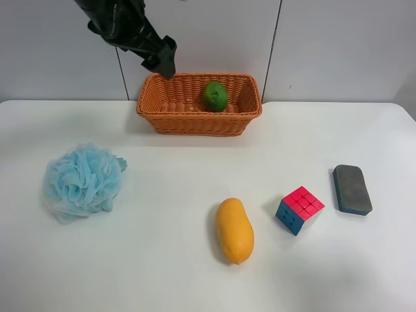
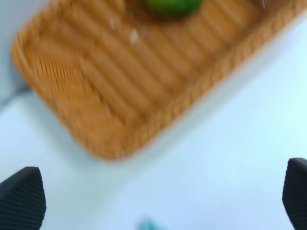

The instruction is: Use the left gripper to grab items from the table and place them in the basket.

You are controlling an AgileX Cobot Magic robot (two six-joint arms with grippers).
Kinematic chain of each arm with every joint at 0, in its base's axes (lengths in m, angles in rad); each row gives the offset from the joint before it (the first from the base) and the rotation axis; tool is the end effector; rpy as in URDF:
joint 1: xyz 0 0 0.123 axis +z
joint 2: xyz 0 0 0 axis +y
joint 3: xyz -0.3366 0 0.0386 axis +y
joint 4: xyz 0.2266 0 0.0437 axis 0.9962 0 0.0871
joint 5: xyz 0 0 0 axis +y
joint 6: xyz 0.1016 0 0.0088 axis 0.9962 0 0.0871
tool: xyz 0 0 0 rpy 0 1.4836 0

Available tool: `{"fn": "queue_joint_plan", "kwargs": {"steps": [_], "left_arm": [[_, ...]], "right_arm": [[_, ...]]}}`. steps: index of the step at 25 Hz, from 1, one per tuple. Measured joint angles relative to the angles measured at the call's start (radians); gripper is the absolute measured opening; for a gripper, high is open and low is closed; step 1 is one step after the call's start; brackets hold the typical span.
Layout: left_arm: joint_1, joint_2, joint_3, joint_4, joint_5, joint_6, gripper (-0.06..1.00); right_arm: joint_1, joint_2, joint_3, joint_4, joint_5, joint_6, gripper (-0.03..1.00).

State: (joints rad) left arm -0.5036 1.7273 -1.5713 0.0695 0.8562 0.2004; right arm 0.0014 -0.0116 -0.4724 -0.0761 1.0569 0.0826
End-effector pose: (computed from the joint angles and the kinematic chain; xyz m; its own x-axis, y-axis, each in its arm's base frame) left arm 0.3376 -0.1799 0.3761 -0.5672 0.5902 -0.5744 0.6107 0.7694 0.1874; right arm -0.0668 -0.0068 0.2544 -0.4627 0.0444 -0.8854 0.0781 0.9969 0.0091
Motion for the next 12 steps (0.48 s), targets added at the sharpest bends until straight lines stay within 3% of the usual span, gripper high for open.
{"fn": "queue_joint_plan", "kwargs": {"steps": [12], "left_arm": [[0.0, -0.496, 0.353, 0.0, 0.24, -0.091, 0.99]], "right_arm": [[0.0, 0.0, 0.0, 0.0, 0.0, 0.0, 0.99]]}}
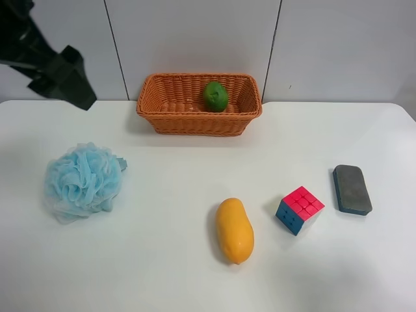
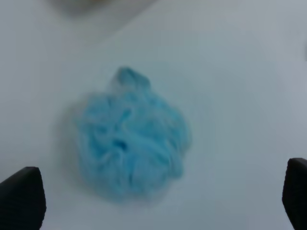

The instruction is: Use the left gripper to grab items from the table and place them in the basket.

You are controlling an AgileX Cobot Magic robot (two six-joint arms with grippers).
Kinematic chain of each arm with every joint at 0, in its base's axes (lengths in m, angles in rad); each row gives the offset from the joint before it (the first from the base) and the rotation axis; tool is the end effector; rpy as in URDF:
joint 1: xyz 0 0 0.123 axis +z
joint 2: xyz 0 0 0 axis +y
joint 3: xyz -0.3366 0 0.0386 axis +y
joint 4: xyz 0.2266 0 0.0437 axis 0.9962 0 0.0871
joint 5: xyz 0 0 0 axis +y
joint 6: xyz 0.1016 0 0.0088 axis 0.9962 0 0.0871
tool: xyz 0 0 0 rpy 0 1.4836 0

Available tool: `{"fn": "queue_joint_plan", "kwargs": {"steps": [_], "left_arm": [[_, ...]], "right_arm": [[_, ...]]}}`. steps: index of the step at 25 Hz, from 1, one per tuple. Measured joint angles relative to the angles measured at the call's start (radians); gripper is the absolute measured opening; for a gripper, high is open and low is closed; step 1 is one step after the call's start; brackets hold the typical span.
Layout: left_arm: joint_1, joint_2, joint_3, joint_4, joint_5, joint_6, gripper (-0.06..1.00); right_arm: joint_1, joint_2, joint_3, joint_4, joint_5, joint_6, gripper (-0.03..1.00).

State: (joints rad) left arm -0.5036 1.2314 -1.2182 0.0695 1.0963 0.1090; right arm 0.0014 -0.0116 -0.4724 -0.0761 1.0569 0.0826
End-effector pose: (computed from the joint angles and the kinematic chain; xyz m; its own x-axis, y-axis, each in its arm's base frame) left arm 0.1822 -0.0932 0.4071 -0.6759 0.5323 -0.5097 0.5537 0.8232 0.1254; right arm -0.0668 -0.0068 0.2544 -0.4627 0.0444 -0.8854 0.0781 0.9969 0.0091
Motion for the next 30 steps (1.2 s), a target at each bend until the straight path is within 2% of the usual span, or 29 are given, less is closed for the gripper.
{"fn": "queue_joint_plan", "kwargs": {"steps": [7, 17, 24, 30], "left_arm": [[0.0, -0.185, 0.154, 0.0, 0.107, -0.003, 0.99], [0.005, -0.33, 0.351, -0.028, 0.111, -0.035, 0.99], [0.136, -0.558, 0.524, -0.126, 0.085, -0.083, 0.99], [0.262, -0.77, 0.625, -0.133, 0.056, -0.086, 0.99]], "right_arm": [[0.0, 0.0, 0.0, 0.0, 0.0, 0.0, 0.99], [0.0, 0.0, 0.0, 0.0, 0.0, 0.0, 0.99], [0.0, 0.0, 0.0, 0.0, 0.0, 0.0, 0.99], [0.0, 0.0, 0.0, 0.0, 0.0, 0.0, 0.99]]}}
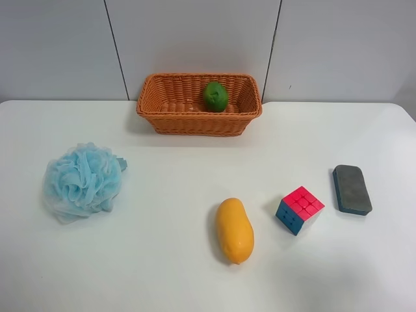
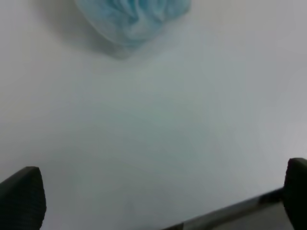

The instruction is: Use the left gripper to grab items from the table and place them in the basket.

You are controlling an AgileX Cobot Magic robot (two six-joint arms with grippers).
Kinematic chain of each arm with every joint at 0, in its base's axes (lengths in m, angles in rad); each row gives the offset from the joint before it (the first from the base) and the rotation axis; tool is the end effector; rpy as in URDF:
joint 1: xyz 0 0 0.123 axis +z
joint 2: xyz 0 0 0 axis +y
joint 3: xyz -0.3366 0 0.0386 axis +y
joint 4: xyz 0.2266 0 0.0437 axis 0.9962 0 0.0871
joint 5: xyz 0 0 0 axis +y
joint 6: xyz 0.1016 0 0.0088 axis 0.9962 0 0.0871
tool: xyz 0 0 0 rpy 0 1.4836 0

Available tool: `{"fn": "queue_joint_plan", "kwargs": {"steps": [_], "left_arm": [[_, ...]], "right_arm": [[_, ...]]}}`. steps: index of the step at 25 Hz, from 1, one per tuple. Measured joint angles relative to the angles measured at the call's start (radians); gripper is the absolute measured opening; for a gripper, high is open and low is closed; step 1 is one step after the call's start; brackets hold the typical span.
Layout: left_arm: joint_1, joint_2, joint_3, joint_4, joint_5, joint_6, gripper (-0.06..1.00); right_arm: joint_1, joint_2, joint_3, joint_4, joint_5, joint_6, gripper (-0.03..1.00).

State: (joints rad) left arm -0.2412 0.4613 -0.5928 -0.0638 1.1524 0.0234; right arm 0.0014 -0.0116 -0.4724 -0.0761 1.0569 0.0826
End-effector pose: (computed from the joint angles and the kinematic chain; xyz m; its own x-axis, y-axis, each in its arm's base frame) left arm -0.0060 -0.0046 0.2986 -0.7808 0.1894 -0.5953 0.2702 0.9616 -0.0483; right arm -0.0668 -0.0068 0.2544 -0.4627 0.0444 -0.8854 0.0781 0.9969 0.0091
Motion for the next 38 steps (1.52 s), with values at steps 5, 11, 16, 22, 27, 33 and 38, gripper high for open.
{"fn": "queue_joint_plan", "kwargs": {"steps": [5, 11, 16, 22, 27, 33, 38], "left_arm": [[0.103, -0.173, 0.055, -0.001, -0.079, 0.0, 0.99], [0.197, -0.344, 0.077, -0.001, -0.092, 0.003, 0.99], [0.237, -0.457, 0.082, -0.001, -0.092, 0.003, 0.99], [0.241, -0.466, 0.082, -0.002, -0.092, 0.007, 0.99], [0.241, -0.466, 0.082, -0.002, -0.092, 0.007, 0.99], [0.241, -0.466, 0.082, -0.003, -0.092, 0.007, 0.99], [0.241, -0.466, 0.082, -0.003, -0.092, 0.007, 0.99]], "right_arm": [[0.0, 0.0, 0.0, 0.0, 0.0, 0.0, 0.99], [0.0, 0.0, 0.0, 0.0, 0.0, 0.0, 0.99], [0.0, 0.0, 0.0, 0.0, 0.0, 0.0, 0.99], [0.0, 0.0, 0.0, 0.0, 0.0, 0.0, 0.99], [0.0, 0.0, 0.0, 0.0, 0.0, 0.0, 0.99], [0.0, 0.0, 0.0, 0.0, 0.0, 0.0, 0.99], [0.0, 0.0, 0.0, 0.0, 0.0, 0.0, 0.99]]}}
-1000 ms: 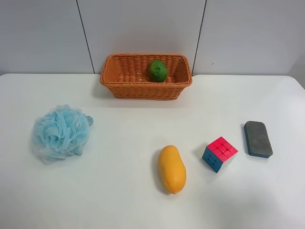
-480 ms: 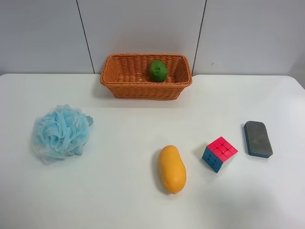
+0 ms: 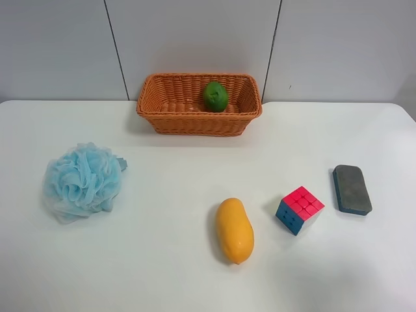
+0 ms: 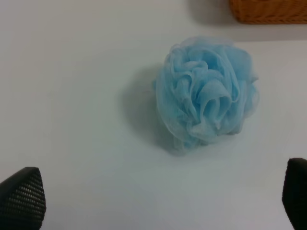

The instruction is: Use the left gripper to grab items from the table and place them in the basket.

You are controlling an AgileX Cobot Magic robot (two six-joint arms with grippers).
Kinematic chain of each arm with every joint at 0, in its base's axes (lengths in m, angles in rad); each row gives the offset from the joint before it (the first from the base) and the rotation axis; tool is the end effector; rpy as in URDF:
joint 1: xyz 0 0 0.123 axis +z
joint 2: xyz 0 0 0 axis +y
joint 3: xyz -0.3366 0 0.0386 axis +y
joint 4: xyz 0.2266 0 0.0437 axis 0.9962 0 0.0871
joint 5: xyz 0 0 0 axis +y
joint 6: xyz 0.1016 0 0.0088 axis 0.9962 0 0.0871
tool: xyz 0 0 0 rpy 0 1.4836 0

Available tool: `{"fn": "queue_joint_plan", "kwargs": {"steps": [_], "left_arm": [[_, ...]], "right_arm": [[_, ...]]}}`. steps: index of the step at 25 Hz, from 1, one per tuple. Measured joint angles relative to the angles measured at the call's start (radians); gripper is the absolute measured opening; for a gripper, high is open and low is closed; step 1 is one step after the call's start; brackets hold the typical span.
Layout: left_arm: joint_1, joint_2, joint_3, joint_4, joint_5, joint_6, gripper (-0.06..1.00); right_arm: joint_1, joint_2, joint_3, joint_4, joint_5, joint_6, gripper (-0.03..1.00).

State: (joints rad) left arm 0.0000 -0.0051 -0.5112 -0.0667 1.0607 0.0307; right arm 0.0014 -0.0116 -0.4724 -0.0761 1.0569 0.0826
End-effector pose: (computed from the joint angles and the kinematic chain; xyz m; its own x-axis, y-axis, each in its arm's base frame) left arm -0.0699 -0.0059 0.2648 -0.4407 -0.0019 -0.8977 0.0514 0.9983 -0.0273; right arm -0.0668 -0.0068 0.2544 -0.4627 0.0444 -0.8854 0.0781 0.9969 0.0091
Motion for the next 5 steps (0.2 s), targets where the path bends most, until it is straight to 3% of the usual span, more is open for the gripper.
{"fn": "queue_joint_plan", "kwargs": {"steps": [5], "left_arm": [[0.0, 0.0, 0.0, 0.0, 0.0, 0.0, 0.99]], "right_arm": [[0.0, 0.0, 0.0, 0.0, 0.0, 0.0, 0.99]]}}
